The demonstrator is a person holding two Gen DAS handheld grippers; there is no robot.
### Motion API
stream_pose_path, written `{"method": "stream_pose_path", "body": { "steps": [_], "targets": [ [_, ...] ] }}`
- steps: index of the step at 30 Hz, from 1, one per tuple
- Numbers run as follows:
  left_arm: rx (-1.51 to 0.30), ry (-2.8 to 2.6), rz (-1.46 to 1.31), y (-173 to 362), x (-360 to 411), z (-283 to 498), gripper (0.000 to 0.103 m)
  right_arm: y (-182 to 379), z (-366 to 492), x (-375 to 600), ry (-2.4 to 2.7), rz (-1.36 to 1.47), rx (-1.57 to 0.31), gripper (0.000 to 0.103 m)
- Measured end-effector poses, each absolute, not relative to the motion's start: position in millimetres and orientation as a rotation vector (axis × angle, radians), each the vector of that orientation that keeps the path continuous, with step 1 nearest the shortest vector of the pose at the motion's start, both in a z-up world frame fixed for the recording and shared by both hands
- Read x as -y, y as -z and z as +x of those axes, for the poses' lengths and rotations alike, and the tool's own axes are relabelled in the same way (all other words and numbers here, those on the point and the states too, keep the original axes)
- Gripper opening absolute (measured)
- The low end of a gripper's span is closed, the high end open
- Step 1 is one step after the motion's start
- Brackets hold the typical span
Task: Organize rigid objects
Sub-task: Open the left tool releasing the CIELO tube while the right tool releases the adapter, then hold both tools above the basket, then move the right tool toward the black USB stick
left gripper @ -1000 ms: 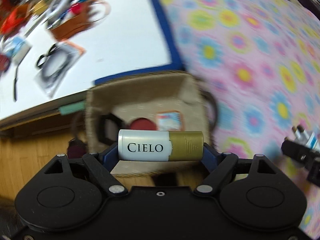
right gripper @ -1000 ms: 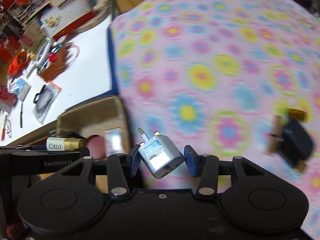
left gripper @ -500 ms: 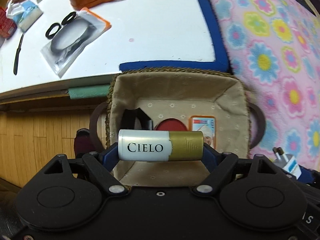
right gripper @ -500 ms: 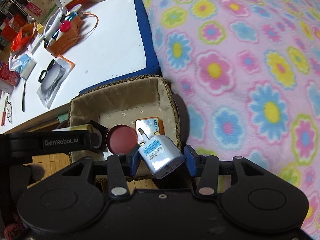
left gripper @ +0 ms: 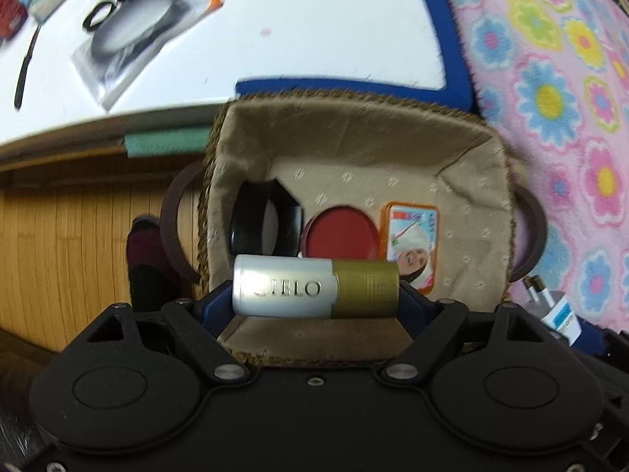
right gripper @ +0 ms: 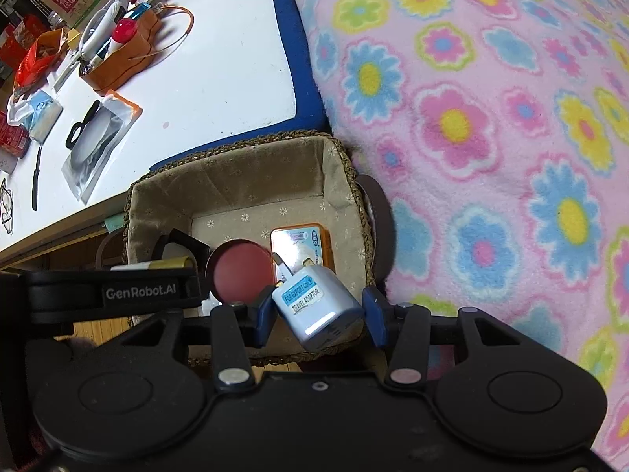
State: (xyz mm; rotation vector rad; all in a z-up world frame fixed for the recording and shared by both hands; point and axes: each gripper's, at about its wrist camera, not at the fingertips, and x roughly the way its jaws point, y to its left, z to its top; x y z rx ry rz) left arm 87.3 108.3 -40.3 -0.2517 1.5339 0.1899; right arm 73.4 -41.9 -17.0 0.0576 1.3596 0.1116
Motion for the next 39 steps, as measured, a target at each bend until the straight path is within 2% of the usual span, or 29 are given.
{"method": "stream_pose_path", "body": {
  "steps": [4,6,14,39],
  "targets": [
    [-1.543,-0.193,-0.275,41,-111,89,0.08,19,77,41,-0.114,0.04,-1.351,0.052],
    [-1.535,-0.201,-0.26,39,-109,90,0.082,20,79,41,-0.112,0.048,-1.348,0.063],
    [-1.592,-0.212,-0.25,48,-110,93,0.084,28,83,46,-0.099,0.067,-1.367,0.065],
    [-1.584,-0.213,-0.226,49,-97,88,0.084,21,73,57,-0.071,0.067,-1.342,0.077]
  ]
}}
